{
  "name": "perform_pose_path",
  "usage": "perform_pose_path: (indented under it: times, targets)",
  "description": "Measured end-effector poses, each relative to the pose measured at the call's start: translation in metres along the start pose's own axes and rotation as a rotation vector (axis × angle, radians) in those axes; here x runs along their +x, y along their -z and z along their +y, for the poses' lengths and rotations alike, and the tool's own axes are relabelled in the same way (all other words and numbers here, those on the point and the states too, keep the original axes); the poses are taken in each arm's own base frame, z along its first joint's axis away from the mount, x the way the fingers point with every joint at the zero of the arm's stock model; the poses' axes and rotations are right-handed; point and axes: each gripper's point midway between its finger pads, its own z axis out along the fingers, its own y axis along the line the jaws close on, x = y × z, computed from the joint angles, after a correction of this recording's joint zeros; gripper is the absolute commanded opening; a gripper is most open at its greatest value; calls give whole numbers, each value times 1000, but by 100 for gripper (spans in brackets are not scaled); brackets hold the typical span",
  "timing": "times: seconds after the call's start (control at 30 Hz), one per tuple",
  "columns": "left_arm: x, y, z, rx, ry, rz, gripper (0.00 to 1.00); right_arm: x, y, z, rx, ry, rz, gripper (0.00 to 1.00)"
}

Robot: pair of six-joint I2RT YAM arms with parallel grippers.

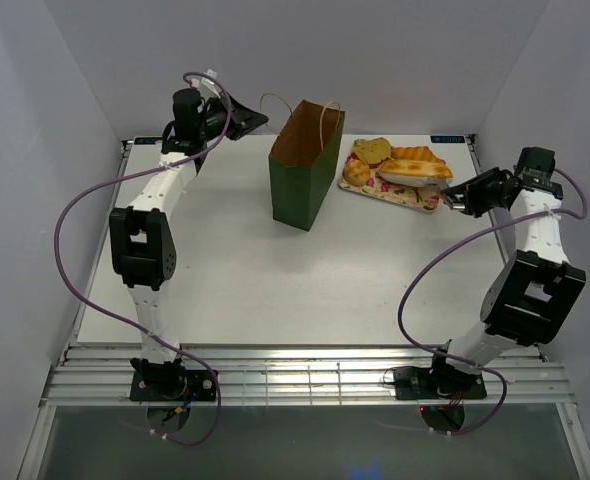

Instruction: Place the fake bread into the paper bag

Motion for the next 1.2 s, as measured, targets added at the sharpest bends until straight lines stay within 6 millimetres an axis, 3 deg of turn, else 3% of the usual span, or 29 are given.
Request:
perform_pose_path:
  times: [0.13,0.3,0.83,0.93,1.2]
  targets:
    - [-2,2,-4,3,-4,-4,7,-1,20,19,-26,40,-24,8]
    - [-4,7,-12,11,-10,-12,6,6,34,25,-40,59,-28,8]
    - [-4,12,-17,7,-12,-17,3,31,34,29,-34,76,49,8]
    - [-5,13,-18,7,-14,-20,3,34,44,46,-63,95,54,8]
    - [-4,13,-17,2,-12,-22,3,30,93,123,-248,217,-5,8]
